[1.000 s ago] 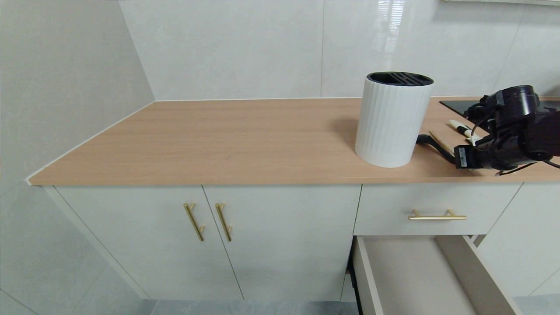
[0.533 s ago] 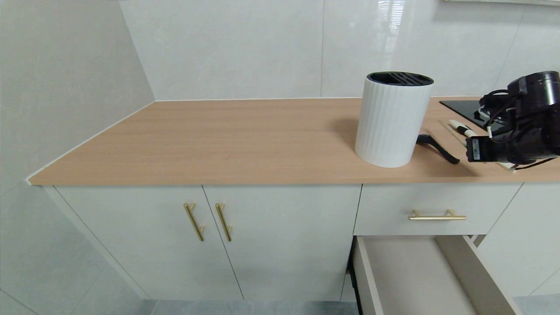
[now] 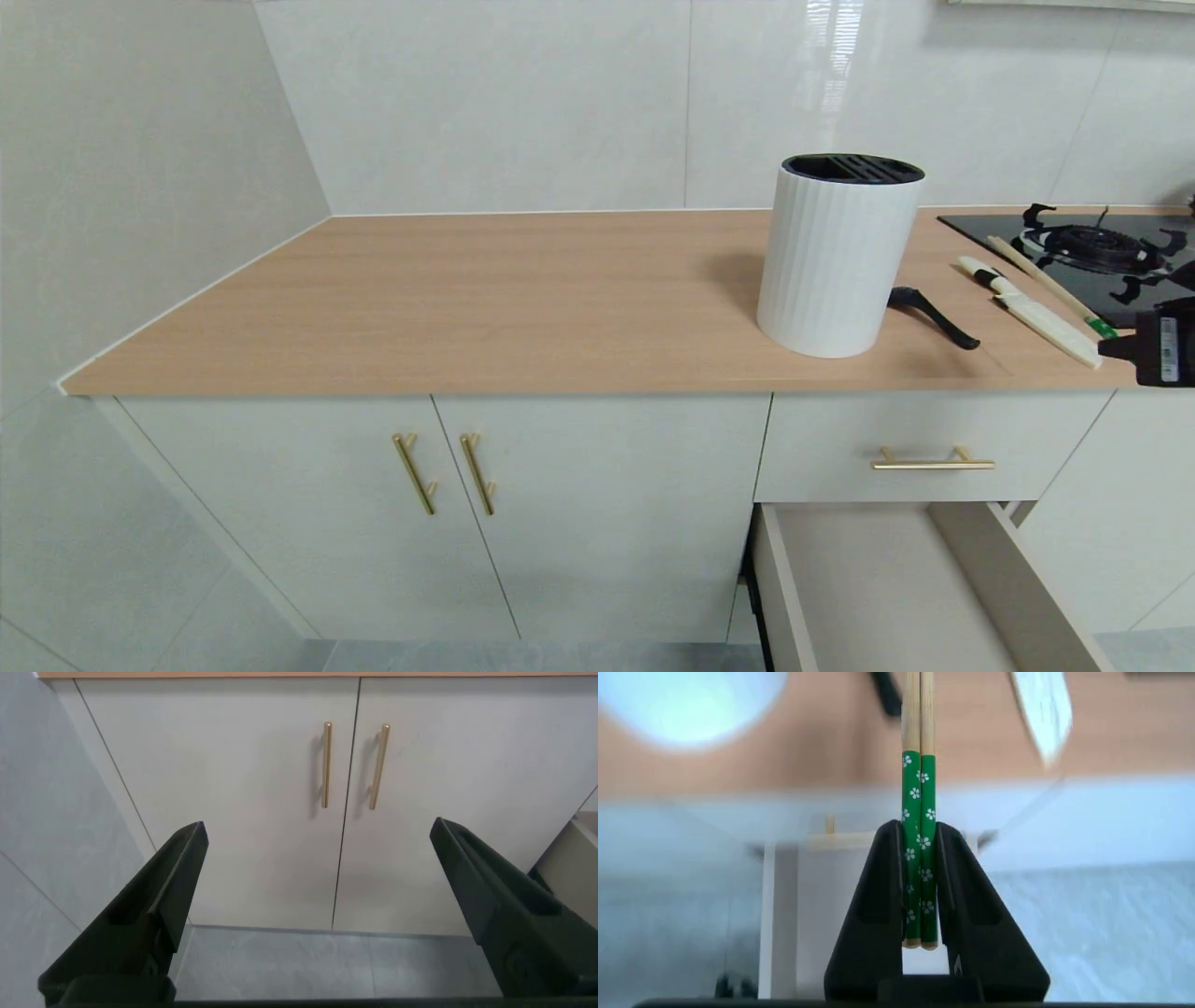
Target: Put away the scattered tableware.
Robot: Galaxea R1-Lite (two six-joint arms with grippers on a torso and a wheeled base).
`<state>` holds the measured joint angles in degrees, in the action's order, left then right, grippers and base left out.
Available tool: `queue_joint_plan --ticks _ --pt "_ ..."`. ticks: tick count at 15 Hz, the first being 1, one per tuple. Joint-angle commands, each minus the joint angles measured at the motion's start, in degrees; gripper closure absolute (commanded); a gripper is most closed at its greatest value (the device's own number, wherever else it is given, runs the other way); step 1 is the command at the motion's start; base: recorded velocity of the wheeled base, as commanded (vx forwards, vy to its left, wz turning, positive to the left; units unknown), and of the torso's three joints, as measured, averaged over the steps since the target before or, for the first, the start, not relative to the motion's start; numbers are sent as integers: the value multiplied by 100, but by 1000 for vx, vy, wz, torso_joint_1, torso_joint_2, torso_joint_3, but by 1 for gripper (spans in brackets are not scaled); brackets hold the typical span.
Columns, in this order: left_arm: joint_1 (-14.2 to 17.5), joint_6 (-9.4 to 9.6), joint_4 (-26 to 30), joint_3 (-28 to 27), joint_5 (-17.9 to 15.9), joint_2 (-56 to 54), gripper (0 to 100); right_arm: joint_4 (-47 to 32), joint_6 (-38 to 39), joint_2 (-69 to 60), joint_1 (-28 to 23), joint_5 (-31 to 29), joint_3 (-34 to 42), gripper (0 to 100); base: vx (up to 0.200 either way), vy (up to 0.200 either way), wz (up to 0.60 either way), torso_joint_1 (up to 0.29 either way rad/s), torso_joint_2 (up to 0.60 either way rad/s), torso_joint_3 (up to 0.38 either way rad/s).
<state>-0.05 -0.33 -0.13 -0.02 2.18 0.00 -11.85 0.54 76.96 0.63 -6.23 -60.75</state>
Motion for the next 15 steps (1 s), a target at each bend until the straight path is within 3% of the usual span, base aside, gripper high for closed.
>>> queue_joint_plan --ticks 1,7,9,12,15 --pt "5 -2 -4 2 2 9 0 -388 -10 -1280 112 157 661 100 0 0 0 0 0 0" --pt "5 -2 -4 2 2 9 0 -1874 -106 -1939 394 588 696 100 0 0 0 0 0 0" --pt "-4 -2 -4 2 2 9 0 -2348 -335 -1974 763 588 740 100 0 0 0 0 0 0" --pt "-4 -2 -4 2 2 9 0 -3192 -467 -1649 1202 579 713 100 0 0 0 0 0 0" --pt "5 -2 5 2 2 9 0 -3385 -423 -709 1237 561 775 100 0 0 0 0 0 0"
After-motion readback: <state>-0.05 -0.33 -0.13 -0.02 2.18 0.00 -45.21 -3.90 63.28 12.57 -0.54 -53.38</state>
